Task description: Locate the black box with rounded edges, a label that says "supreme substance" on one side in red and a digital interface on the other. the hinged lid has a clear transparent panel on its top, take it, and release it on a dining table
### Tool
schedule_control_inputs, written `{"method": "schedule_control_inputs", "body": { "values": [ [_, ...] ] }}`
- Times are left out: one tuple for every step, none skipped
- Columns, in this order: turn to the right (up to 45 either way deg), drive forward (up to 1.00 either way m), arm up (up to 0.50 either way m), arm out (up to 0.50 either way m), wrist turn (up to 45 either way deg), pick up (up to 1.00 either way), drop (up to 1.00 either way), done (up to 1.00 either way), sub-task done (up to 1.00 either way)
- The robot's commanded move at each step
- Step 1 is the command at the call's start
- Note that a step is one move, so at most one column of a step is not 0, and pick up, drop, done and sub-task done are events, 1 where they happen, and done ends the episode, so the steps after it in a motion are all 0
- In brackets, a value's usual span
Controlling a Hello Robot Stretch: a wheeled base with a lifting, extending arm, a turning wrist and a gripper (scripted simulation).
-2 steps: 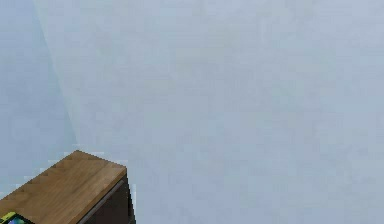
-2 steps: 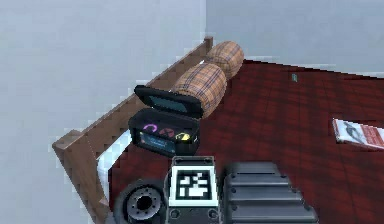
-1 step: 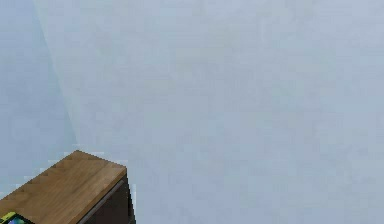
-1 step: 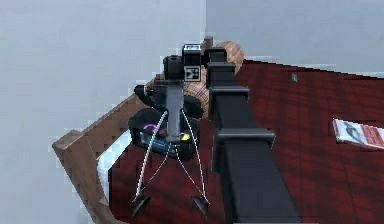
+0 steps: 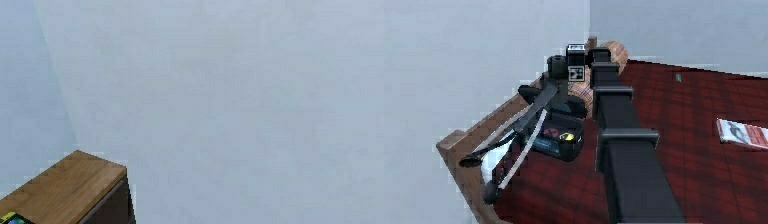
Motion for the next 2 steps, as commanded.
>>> {"method": "schedule_control_inputs", "body": {
  "values": [
    [0.0, 0.00, 0.00, 0.00, 45.0, 0.00, 0.00, 0.00, 0.00],
    [0.0, 0.00, 0.00, 0.00, 45.0, 0.00, 0.00, 0.00, 0.00]
  ]
}}
